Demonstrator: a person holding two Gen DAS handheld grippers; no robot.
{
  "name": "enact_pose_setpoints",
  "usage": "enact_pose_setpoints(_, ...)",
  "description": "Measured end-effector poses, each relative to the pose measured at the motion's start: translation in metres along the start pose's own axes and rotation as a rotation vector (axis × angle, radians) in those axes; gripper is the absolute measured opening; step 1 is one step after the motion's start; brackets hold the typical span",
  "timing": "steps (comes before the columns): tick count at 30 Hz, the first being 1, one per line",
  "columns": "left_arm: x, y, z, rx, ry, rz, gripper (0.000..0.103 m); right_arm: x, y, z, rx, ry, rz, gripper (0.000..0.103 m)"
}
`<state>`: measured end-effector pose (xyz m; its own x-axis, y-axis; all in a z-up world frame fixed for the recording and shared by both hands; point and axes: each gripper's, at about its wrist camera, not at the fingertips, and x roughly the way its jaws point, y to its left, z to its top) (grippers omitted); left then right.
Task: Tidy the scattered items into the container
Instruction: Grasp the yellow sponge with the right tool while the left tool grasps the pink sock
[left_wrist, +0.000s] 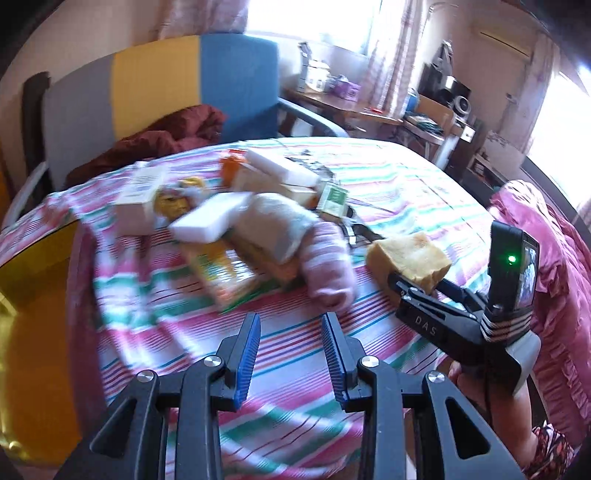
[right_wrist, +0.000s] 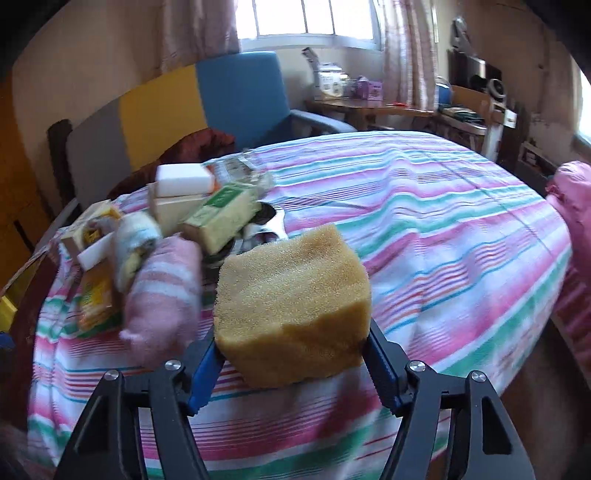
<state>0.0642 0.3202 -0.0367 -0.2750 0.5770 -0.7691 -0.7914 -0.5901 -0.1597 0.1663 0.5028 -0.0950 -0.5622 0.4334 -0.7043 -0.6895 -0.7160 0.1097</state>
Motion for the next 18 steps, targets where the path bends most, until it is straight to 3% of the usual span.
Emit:
enact_pose_setpoints(5,0.038,-0.014,0.013,-0.032,0.053,-0.121,0.034,0.003,-0.006,-0.003,0.002,-0.004,0.045,0.073)
enact_pose_setpoints(8,0.058,-0.018,0.018,-0.046,0.098,-0.164,0.034,0.010,-0.015,-0.003,0.067,0.019,0.084,0.075)
enact_pose_setpoints(18,0.103,-0.018,0.025,-0.078,0.202,-0.071,0.033,0.012,-0.012,-0.007,0.057,0.007,0.073,0.075)
